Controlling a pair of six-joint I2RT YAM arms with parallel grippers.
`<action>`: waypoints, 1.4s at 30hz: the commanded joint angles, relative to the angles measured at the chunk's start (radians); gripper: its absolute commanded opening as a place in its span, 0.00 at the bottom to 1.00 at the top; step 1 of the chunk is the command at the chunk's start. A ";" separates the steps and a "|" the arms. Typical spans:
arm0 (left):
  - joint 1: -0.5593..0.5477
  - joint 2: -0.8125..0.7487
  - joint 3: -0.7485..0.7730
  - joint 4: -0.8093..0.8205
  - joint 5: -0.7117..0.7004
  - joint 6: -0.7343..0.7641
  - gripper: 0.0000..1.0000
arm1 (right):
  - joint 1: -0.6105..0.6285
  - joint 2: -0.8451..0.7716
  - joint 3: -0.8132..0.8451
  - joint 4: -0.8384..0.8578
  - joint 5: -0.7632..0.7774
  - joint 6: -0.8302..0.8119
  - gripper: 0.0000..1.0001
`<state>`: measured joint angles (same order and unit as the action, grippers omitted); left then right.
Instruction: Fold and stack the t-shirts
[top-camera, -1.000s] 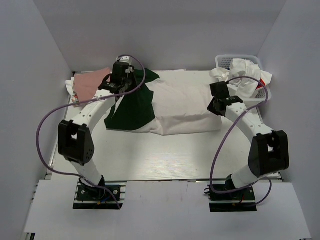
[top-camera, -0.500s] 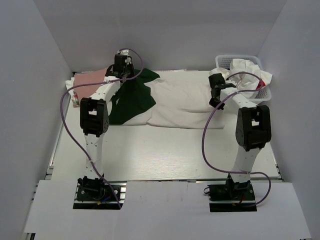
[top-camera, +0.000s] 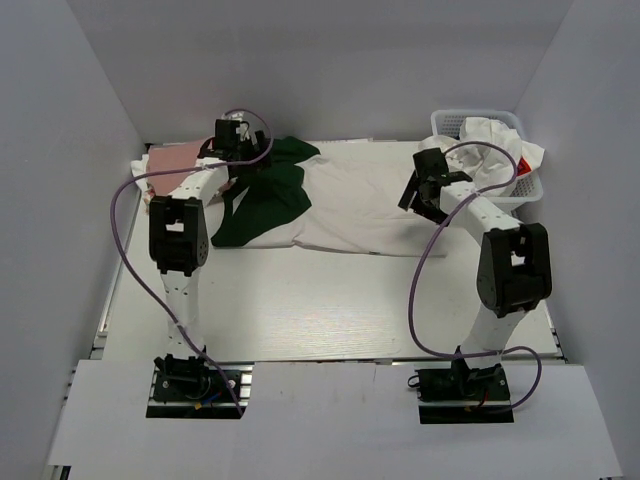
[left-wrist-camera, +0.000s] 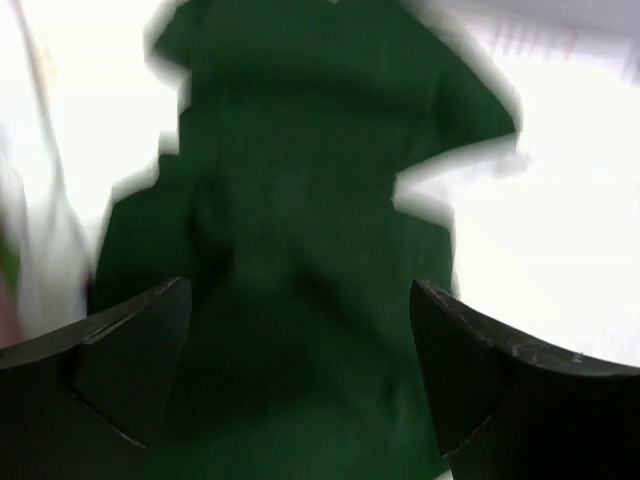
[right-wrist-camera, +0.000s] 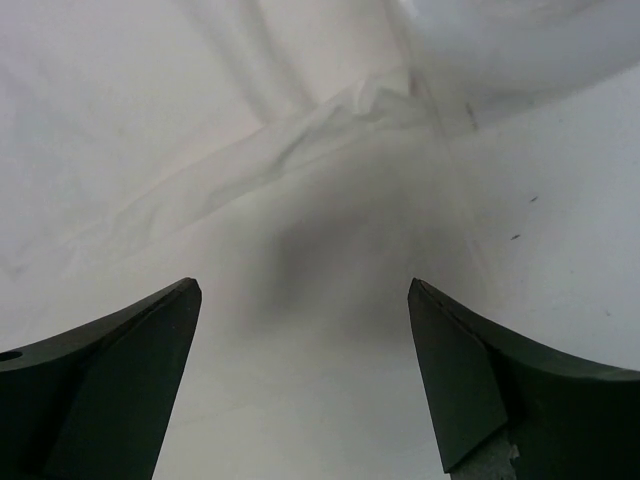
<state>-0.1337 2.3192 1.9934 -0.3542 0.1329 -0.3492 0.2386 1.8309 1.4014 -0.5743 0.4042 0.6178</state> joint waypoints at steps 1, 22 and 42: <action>-0.024 -0.226 -0.226 0.007 0.007 -0.004 1.00 | 0.027 -0.074 -0.077 0.101 -0.085 -0.030 0.90; -0.029 -0.542 -1.073 -0.028 0.013 -0.192 1.00 | 0.031 -0.186 -0.539 0.277 -0.247 0.006 0.90; -0.058 -0.805 -0.718 -0.302 -0.107 -0.101 1.00 | 0.096 -0.645 -0.543 0.160 -0.144 -0.056 0.90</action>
<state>-0.1902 1.3804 1.0904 -0.6941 0.0486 -0.5858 0.3405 1.1160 0.7650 -0.4698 0.1867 0.6037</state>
